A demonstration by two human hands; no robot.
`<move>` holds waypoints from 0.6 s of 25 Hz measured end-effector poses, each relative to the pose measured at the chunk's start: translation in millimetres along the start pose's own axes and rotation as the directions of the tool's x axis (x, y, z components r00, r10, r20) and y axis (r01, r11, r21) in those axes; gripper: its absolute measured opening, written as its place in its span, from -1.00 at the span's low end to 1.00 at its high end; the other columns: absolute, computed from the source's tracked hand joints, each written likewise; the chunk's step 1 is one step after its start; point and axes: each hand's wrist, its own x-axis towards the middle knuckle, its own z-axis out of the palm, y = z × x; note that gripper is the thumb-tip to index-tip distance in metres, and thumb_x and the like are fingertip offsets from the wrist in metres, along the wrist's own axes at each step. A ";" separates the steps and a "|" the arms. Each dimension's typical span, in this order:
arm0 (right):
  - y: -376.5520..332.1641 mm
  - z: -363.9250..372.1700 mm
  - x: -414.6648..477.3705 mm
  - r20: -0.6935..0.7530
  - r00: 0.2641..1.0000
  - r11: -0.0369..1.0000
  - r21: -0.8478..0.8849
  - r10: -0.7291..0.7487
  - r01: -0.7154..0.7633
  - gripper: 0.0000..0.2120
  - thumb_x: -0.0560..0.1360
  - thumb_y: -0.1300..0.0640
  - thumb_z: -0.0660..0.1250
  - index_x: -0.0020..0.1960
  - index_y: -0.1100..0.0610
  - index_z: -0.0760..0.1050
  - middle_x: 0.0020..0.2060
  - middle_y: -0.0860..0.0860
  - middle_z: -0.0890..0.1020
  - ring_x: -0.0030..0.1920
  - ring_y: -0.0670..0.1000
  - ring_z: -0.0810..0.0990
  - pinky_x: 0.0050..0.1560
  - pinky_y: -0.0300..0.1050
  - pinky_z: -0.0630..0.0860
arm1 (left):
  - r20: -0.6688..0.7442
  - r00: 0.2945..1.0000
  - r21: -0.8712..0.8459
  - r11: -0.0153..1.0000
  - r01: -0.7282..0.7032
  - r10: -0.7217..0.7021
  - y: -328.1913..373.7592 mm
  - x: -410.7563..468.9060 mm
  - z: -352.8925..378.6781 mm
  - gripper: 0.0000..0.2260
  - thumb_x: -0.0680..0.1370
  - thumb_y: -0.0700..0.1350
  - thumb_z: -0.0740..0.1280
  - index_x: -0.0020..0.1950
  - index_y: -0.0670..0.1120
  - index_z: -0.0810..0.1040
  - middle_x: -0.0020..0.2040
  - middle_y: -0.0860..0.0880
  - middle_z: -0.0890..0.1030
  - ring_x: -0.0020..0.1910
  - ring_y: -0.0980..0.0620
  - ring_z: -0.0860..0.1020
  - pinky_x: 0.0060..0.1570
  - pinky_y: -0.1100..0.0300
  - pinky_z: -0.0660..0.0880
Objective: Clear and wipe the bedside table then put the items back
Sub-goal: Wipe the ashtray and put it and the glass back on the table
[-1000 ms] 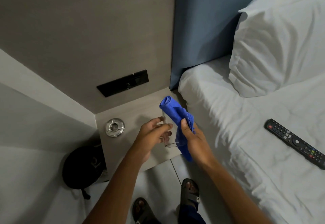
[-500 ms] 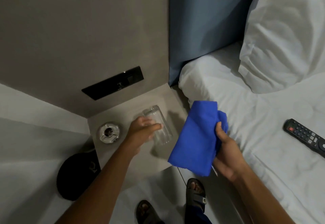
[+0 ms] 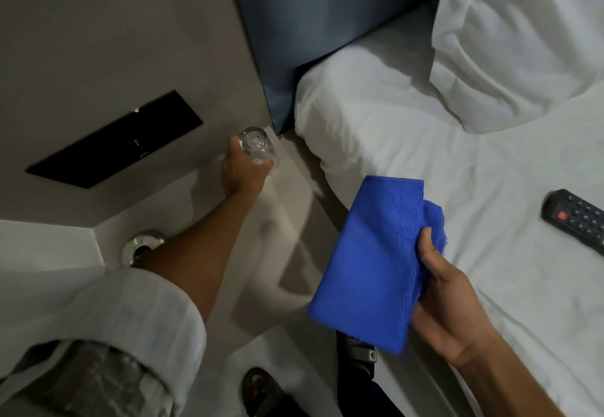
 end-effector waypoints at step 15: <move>19.8 37.5 3.7 -0.038 0.998 0.997 -0.057 0.043 -0.046 -0.58 0.56 -0.17 0.18 0.24 0.01 0.62 0.24 0.04 0.65 0.22 0.06 0.63 0.01 0.01 0.64 | -0.139 0.965 0.452 0.852 0.263 -0.224 -185.9 -121.5 -101.7 -0.34 0.48 -0.06 0.36 0.52 -0.22 0.22 0.51 -0.35 0.21 0.50 -0.34 0.18 0.42 -0.21 0.17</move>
